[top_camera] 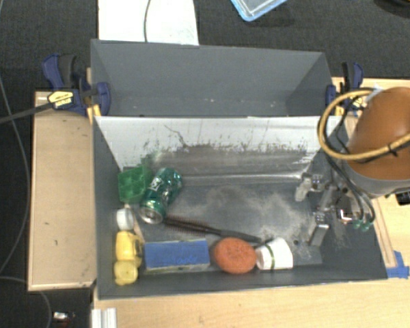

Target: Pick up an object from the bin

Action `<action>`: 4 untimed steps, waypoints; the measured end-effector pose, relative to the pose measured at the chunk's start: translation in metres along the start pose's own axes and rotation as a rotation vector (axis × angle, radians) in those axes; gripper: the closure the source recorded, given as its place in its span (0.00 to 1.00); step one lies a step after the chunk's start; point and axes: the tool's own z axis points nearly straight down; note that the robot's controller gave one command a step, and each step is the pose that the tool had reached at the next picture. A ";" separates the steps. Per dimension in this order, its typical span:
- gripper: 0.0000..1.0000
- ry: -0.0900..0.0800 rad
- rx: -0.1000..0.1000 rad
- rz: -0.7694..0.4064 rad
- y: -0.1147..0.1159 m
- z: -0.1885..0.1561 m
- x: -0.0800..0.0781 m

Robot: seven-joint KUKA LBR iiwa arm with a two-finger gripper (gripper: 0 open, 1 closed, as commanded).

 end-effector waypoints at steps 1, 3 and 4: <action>0.00 0.000 -0.001 -0.251 0.029 0.023 -0.004; 0.00 -0.001 -0.002 -0.104 0.082 0.069 0.005; 0.00 -0.002 -0.002 -0.424 0.104 0.102 0.007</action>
Offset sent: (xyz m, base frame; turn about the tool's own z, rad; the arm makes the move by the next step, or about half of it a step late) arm -0.0040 0.0963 -0.0735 -0.0610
